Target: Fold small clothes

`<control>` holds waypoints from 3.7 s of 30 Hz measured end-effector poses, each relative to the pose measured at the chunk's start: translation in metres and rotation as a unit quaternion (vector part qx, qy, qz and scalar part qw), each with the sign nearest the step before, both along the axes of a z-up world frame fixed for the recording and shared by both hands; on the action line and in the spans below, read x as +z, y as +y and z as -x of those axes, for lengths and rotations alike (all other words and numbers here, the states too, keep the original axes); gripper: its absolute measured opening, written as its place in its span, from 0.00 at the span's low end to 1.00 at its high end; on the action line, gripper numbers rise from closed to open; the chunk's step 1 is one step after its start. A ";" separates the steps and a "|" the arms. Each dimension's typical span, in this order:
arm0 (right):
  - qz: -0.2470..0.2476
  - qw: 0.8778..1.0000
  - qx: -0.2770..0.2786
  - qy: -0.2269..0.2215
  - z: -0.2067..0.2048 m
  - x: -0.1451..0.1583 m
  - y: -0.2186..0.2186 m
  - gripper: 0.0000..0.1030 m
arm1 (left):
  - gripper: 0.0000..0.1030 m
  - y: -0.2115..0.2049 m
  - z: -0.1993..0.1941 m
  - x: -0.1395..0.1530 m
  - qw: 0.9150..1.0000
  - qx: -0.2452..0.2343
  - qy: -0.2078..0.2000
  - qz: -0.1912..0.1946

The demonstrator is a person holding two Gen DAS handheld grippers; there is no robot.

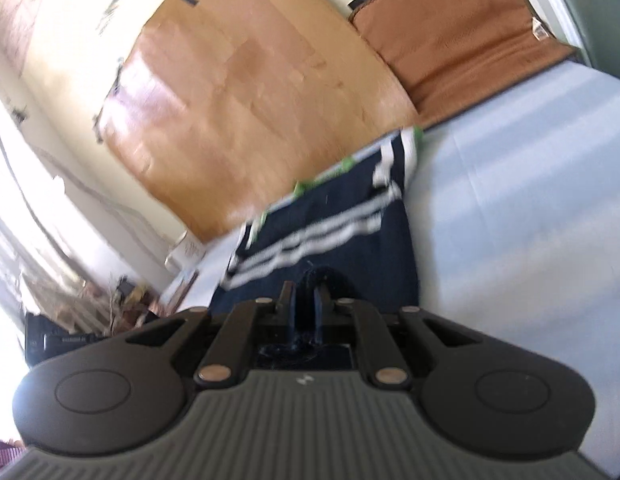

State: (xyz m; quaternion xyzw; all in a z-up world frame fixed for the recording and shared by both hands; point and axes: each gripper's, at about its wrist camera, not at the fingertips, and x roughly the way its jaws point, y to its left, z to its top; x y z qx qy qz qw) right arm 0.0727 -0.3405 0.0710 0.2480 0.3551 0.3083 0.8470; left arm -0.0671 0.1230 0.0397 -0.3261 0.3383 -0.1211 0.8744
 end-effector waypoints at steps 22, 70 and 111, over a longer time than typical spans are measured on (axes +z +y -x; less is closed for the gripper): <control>0.245 0.968 -0.013 -0.053 -0.062 -0.025 0.069 0.37 | 0.17 -0.028 -0.074 -0.041 0.972 0.015 0.040 -0.232; 0.116 0.987 -0.112 0.000 -0.029 -0.023 -0.003 0.64 | 0.69 0.000 -0.041 -0.045 0.988 0.038 0.047 -0.144; 0.251 0.968 0.001 -0.014 -0.191 0.025 0.125 0.44 | 0.58 -0.052 -0.223 0.029 0.946 0.013 0.018 -0.324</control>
